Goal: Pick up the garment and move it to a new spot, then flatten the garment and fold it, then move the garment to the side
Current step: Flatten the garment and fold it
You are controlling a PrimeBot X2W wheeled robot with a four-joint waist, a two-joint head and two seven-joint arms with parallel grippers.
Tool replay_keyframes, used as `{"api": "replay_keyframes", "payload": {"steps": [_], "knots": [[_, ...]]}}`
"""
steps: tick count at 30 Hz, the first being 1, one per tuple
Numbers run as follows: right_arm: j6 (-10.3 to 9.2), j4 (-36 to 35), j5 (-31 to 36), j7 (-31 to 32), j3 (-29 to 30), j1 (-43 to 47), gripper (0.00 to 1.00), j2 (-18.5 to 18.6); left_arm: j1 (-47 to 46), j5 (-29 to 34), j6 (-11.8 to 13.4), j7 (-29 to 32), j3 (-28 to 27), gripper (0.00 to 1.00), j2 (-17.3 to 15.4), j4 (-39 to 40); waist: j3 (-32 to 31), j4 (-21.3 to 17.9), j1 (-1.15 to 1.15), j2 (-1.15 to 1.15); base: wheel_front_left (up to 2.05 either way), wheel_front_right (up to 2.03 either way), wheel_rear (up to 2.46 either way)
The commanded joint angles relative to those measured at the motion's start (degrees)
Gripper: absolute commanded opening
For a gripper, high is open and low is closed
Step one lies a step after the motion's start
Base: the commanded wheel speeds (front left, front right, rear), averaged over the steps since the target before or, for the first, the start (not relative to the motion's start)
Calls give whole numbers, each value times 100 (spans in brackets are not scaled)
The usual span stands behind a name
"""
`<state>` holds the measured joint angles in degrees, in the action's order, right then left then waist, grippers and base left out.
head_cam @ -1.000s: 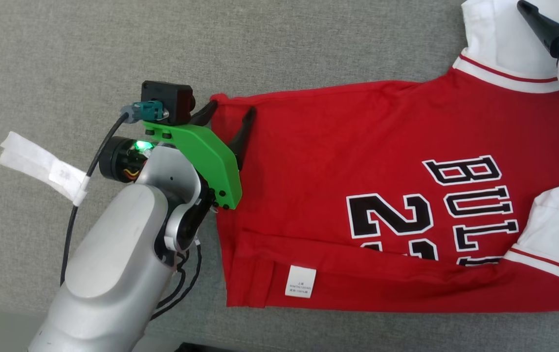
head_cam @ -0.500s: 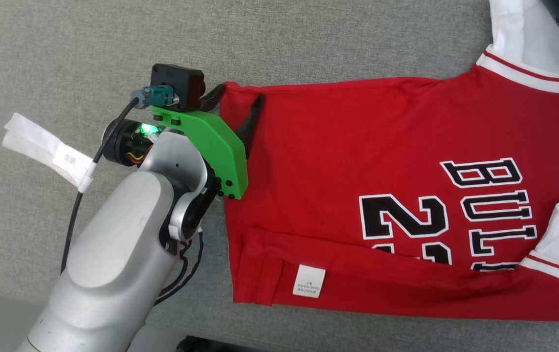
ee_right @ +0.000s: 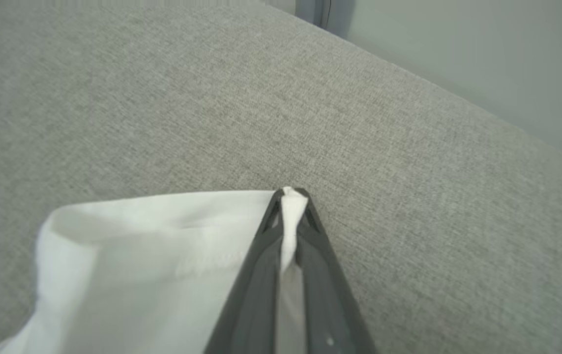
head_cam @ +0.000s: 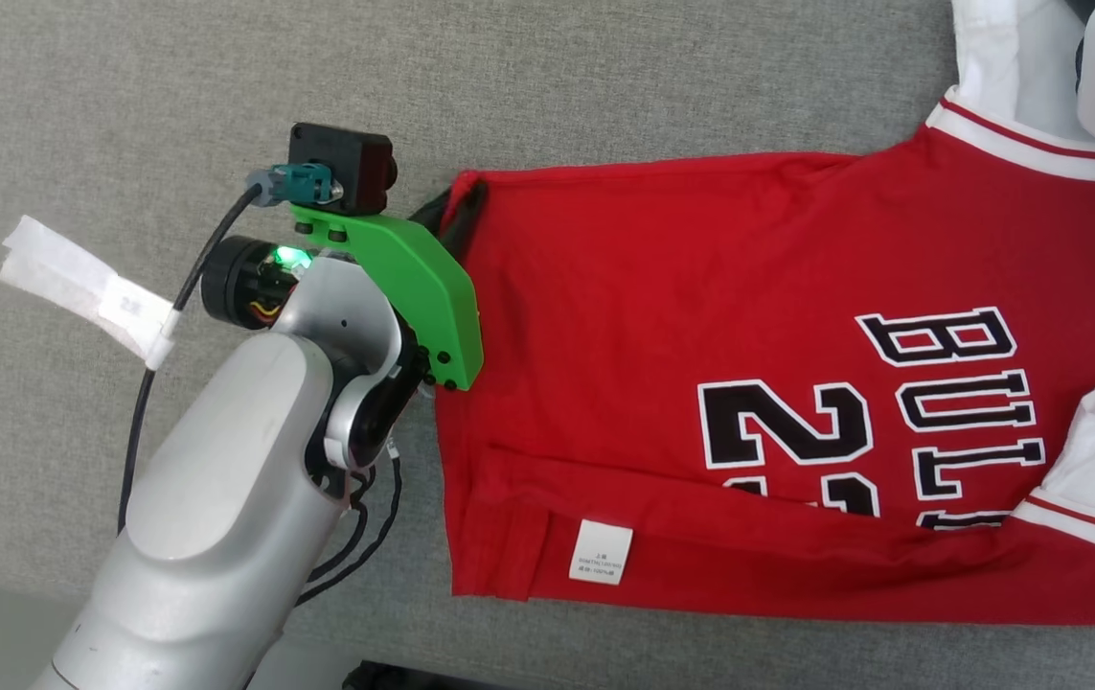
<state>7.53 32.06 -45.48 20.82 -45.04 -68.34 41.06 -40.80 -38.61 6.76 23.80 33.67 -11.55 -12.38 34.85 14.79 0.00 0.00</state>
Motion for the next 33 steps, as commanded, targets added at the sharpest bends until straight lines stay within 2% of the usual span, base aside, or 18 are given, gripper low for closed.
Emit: {"api": "replay_keyframes", "payload": {"steps": [1, 7, 13, 24, 27, 33], "knots": [[-9, 29, -47, -131, -16, 38, 0, 59, 112, -16, -17, -11, 23, 0, -14, -72, -33, -42, 0, 0, 0, 0, 0], [-9, -223, -479, -777, 73, 110, 0, 168, 209, -61, 54, -402, -226, 0, -110, 133, -254, -230, 0, 0, 0, 0, 0], [-9, -734, -849, -1325, -9, 520, 0, 540, 525, -159, 79, -635, -389, 0, -267, 375, -572, -543, 0, 0, 0, 0, 0], [-8, -1846, -1407, -2443, 180, 2038, 0, 1103, 1446, -406, 187, -873, -638, 0, -572, 1031, -1339, -1044, 0, 0, 0, 0, 0], [-8, -2052, -1485, -2644, 255, 2585, 0, 1150, 1831, -469, 249, -930, -684, 0, -694, 1258, -1496, -1178, 0, 0, 0, 0, 0], [-8, -2251, -1640, -3014, 486, 3643, 0, 959, 2727, -691, 405, -1157, -872, 0, -791, 1688, -1733, -1406, 0, 0, 0, 0, 0]]}}
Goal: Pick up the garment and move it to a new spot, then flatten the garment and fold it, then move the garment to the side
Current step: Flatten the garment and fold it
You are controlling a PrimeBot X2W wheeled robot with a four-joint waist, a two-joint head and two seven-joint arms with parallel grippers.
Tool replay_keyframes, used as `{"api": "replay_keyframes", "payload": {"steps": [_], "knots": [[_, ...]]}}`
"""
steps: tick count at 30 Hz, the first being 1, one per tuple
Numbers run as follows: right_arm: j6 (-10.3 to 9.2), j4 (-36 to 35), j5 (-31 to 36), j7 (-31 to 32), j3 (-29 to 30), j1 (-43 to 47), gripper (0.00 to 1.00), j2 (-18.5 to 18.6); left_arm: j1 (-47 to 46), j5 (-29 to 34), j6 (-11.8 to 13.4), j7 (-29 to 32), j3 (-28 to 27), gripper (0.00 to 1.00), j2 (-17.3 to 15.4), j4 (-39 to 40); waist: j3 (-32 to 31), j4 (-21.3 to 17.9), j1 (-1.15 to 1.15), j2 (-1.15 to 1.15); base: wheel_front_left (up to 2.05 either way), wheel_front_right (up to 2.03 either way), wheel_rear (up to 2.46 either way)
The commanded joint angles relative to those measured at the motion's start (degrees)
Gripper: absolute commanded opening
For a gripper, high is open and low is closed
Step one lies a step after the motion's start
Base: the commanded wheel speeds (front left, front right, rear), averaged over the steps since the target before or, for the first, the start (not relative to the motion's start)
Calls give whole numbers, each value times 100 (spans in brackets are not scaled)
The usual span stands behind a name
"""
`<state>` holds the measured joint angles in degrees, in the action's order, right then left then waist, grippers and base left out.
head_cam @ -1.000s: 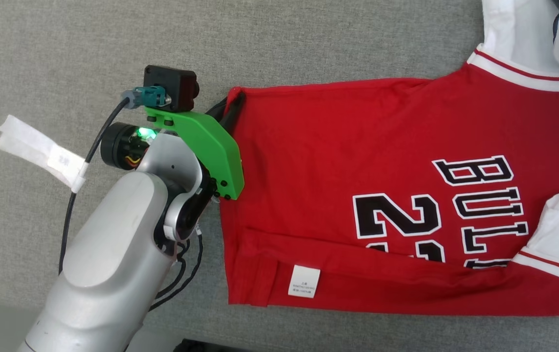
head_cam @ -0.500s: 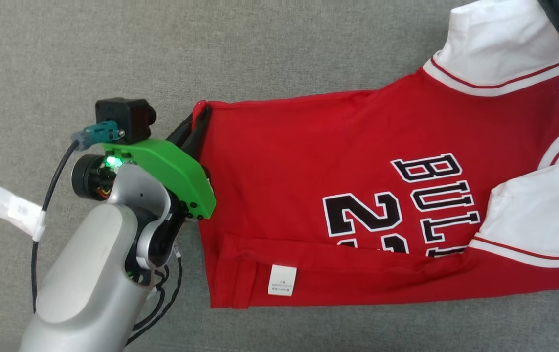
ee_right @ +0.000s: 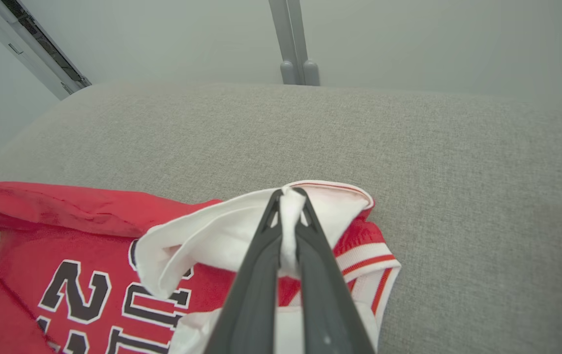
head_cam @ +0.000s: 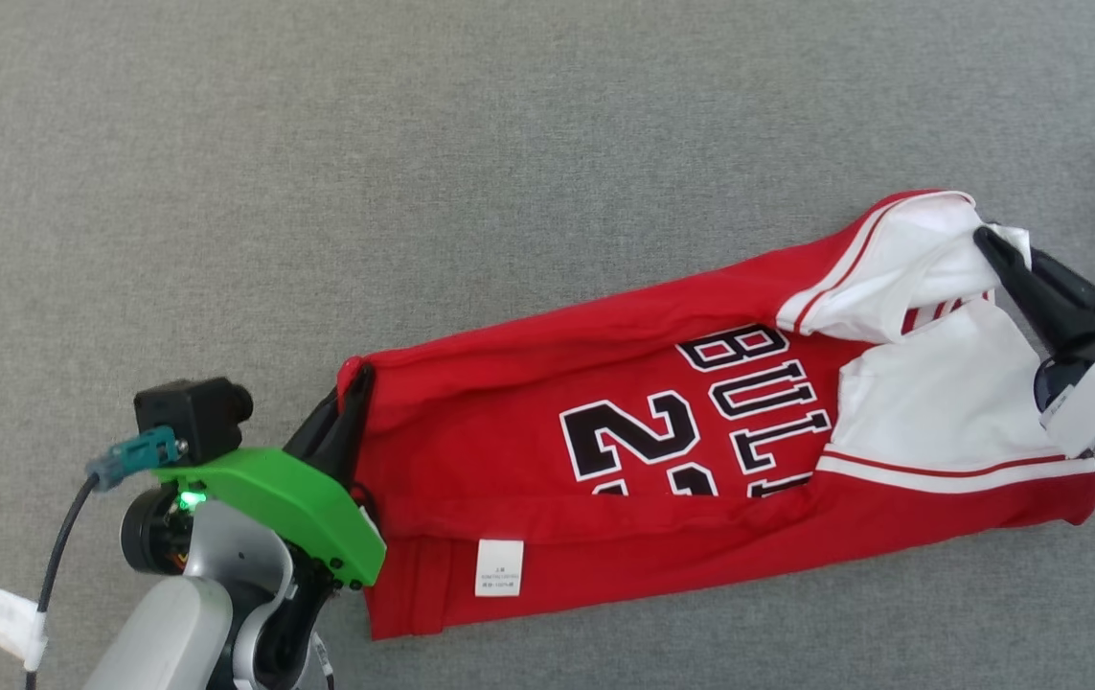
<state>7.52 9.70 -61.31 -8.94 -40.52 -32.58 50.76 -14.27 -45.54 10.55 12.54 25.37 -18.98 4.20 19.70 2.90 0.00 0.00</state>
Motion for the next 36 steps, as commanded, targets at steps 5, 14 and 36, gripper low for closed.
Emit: {"api": "replay_keyframes", "payload": {"steps": [5, 14, 36], "knots": [[-7, -73, -114, -142, 191, 702, 0, -269, 654, -200, 121, -219, -142, 0, -19, 256, -365, -315, 0, 0, 0, 0, 0], [-7, 134, 83, 102, 501, 1216, 60, -557, 1144, -156, 249, -418, -96, 93, 36, 6, -500, -355, 0, 0, 0, 0, 0], [-5, 1751, 1194, 1817, 1437, 823, 100, -1570, 1196, 2531, 598, -2773, -753, 100, 1173, -482, -297, 131, 0, 0, 0, 0, 0]]}}
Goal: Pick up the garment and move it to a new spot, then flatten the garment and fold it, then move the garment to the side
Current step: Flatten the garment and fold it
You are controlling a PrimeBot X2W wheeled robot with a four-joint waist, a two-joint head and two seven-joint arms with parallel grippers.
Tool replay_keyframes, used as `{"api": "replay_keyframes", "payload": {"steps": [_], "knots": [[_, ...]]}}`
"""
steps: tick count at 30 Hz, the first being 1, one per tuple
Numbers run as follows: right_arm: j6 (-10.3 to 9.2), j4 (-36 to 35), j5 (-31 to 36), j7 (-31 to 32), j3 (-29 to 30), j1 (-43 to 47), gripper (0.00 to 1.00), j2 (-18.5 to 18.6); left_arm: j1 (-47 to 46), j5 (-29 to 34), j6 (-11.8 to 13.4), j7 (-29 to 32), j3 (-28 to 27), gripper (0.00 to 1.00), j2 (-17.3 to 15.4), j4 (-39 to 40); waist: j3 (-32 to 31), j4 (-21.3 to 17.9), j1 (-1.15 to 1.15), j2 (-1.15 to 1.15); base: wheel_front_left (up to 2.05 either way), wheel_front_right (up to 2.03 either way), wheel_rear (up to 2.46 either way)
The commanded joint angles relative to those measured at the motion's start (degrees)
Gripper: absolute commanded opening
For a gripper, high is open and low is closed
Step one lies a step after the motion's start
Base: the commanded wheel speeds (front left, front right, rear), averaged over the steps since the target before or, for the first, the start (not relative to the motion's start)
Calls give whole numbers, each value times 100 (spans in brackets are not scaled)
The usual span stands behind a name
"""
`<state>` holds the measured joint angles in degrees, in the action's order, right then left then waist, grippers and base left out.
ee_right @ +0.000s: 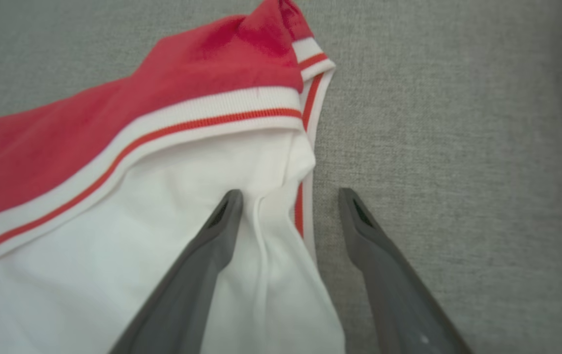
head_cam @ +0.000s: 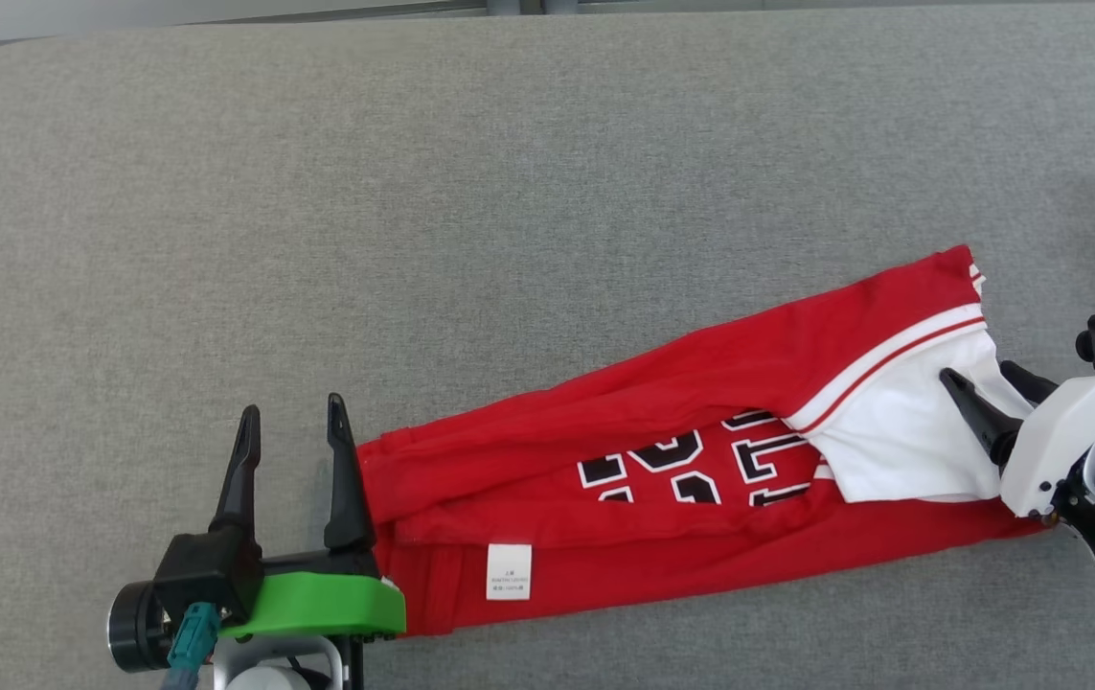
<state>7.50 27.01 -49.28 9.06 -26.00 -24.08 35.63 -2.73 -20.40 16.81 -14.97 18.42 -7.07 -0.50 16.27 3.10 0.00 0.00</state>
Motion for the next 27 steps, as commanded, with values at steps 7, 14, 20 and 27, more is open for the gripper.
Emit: {"api": "replay_keyframes", "payload": {"steps": [7, 14, 20, 27], "knots": [[20, 388, -266, 415, -297, 88, 100, -492, 245, 420, -534, -24, -517, 100, 326, -89, -44, 275, 0, 0, 0, 0, 0], [1, 505, -763, 324, -195, 96, 0, -387, 406, 547, -889, -25, -772, 100, 405, -322, -302, 300, 0, 0, 0, 0, 0], [-8, 712, -1034, 237, 219, -16, 0, 247, 536, 441, -1073, -25, -885, 100, 413, -542, -580, 273, 0, 0, 0, 0, 0], [-4, 792, -1113, 134, 742, -3, 0, 973, 607, 349, -1195, -25, -840, 100, 414, -648, -746, 303, 0, 0, 0, 0, 0]]}}
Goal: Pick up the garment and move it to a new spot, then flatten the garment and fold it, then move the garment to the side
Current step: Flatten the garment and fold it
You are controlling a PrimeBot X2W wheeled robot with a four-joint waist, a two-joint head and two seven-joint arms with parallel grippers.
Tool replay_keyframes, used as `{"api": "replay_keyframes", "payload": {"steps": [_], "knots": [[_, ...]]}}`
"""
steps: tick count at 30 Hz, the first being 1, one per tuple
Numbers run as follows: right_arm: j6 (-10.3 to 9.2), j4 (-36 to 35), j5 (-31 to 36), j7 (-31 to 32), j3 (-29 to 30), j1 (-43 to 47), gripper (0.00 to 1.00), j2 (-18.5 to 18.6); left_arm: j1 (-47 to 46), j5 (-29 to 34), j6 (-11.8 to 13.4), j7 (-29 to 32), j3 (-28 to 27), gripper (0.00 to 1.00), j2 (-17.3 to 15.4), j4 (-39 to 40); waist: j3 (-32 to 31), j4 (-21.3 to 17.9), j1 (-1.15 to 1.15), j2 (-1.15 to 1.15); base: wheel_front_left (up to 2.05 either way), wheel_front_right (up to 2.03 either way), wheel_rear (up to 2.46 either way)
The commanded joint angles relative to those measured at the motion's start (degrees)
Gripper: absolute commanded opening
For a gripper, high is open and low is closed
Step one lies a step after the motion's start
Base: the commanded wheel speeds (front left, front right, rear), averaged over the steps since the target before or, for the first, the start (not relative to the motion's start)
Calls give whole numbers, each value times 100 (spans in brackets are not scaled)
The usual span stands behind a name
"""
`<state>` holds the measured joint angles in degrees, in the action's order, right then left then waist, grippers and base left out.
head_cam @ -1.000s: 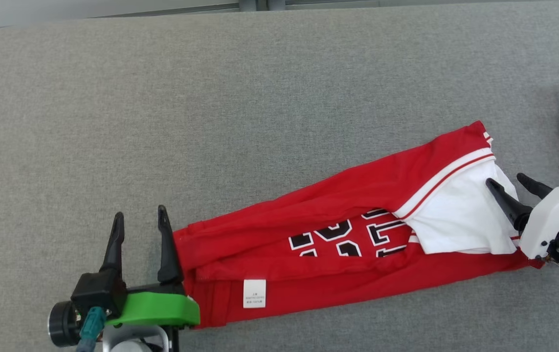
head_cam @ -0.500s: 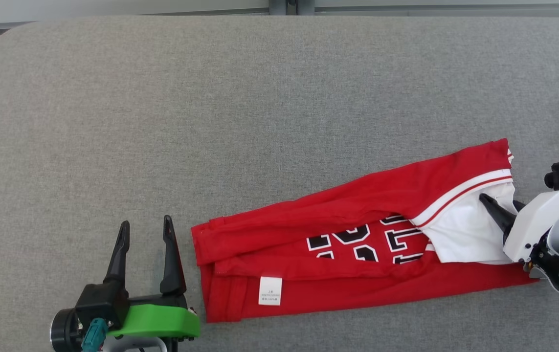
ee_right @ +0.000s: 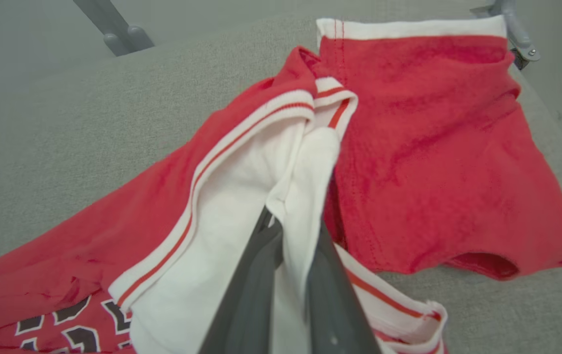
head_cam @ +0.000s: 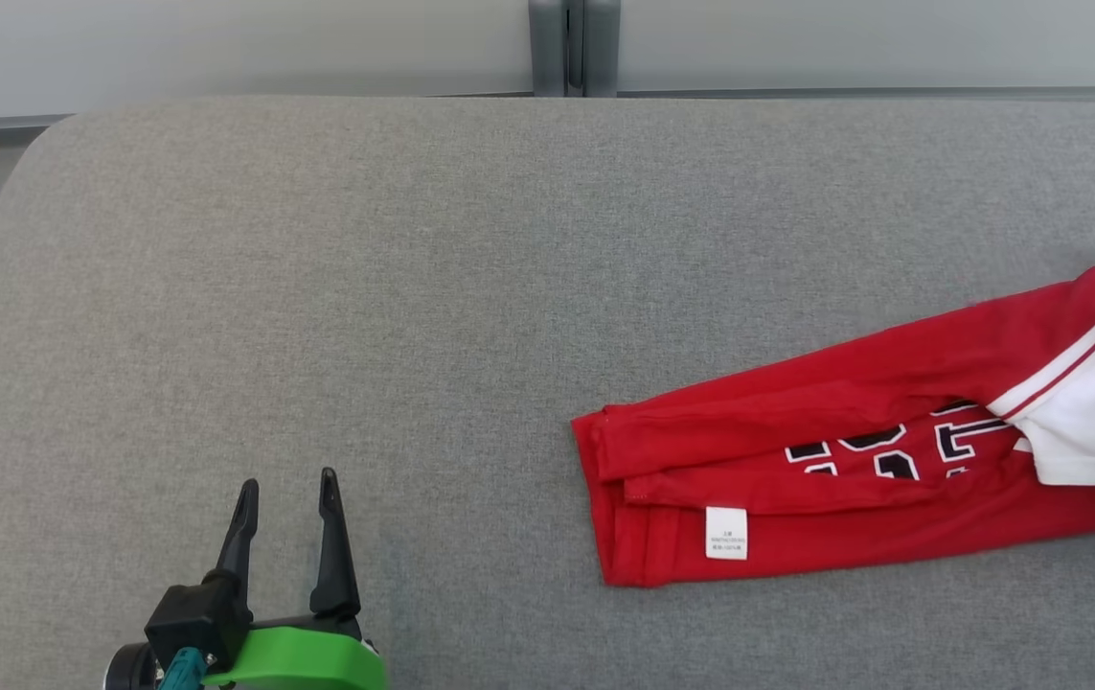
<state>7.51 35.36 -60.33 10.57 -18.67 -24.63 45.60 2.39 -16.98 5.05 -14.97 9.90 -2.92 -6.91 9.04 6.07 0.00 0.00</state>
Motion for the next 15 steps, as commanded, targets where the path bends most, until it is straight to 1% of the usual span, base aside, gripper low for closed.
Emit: {"api": "replay_keyframes", "payload": {"steps": [1, 2, 5, 7, 8, 11, 15], "knots": [[-5, -133, 25, -2, 8, 47, 0, 13, 98, -13, -28, -25, 25, 100, -1, -10, -22, 4, 0, 0, 0, 0, 0], [-4, -266, 63, 28, -30, 51, 0, 18, 93, -37, -34, -25, 35, 100, -1, -14, -18, 0, 0, 0, 0, 0, 0], [-3, -925, 160, 130, -274, 111, 0, -146, 70, -62, -25, -25, 83, 100, -2, -15, 28, -23, 0, 0, 0, 0, 0], [-3, -1355, 213, 184, -442, 166, 0, -370, 33, -94, -26, -25, 146, 100, -1, -47, 71, -28, 0, 0, 0, 0, 0], [-3, -1563, 255, 189, -546, 214, 0, -533, 9, -107, -25, -25, 189, 100, -1, -76, 92, -32, 0, 0, 0, 0, 0], [-3, -1900, 430, 253, -858, 319, 0, -1071, -78, -107, 31, -26, 285, 100, -2, -149, 154, -31, 0, 0, 0, 0, 0], [-3, -1885, 806, 122, -1021, 408, 0, -1921, -158, -166, 67, -26, 501, 100, -3, -226, 191, 19, 0, 0, 0, 0, 0]]}}
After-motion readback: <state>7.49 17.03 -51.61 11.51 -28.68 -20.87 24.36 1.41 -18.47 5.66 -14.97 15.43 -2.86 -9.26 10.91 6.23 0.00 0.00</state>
